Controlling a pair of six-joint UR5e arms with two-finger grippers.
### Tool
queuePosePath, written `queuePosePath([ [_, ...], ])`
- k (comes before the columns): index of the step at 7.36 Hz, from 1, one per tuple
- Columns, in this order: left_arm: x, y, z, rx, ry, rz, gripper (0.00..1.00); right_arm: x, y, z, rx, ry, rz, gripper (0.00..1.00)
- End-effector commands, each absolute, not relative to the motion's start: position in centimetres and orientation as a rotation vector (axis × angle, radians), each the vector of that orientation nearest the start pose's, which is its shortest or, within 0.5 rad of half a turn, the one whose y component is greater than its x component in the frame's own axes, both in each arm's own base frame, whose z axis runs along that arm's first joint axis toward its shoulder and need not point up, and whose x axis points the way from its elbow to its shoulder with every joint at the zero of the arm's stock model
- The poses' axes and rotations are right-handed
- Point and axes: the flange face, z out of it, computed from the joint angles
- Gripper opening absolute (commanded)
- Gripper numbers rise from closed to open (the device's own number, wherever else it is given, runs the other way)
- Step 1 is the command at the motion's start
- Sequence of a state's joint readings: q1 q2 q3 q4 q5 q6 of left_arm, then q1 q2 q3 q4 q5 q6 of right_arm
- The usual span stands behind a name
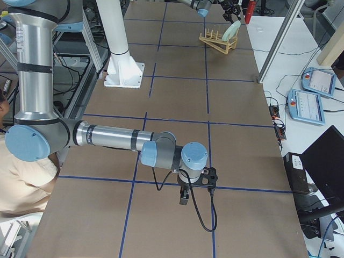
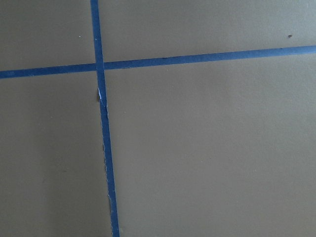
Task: Place plate on table
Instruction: 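Reach the left gripper to the pale green plate's rim and grasp it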
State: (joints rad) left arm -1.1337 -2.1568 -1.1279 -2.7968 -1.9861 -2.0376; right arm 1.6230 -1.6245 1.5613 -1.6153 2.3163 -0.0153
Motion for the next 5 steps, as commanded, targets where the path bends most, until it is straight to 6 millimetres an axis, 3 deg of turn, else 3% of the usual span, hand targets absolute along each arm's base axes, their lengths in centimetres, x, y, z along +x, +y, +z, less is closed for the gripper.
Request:
queuePosePath([
  [1,22.5,-70.3,37.9,0.121,1.468,-1.04,0.0,9.0,-45.6,69.6,-0.079,-0.748,0.076,1.0],
  [3,21.2,-70.1,36.0,0.149,1.502,-1.028,0.0,9.0,-45.6,69.5,-0.077,-0.748,0.075,1.0],
  [5,17.6,-69.4,31.4,0.217,1.576,-1.01,0.0,9.0,-45.6,69.5,-0.077,-0.748,0.075,1.0],
])
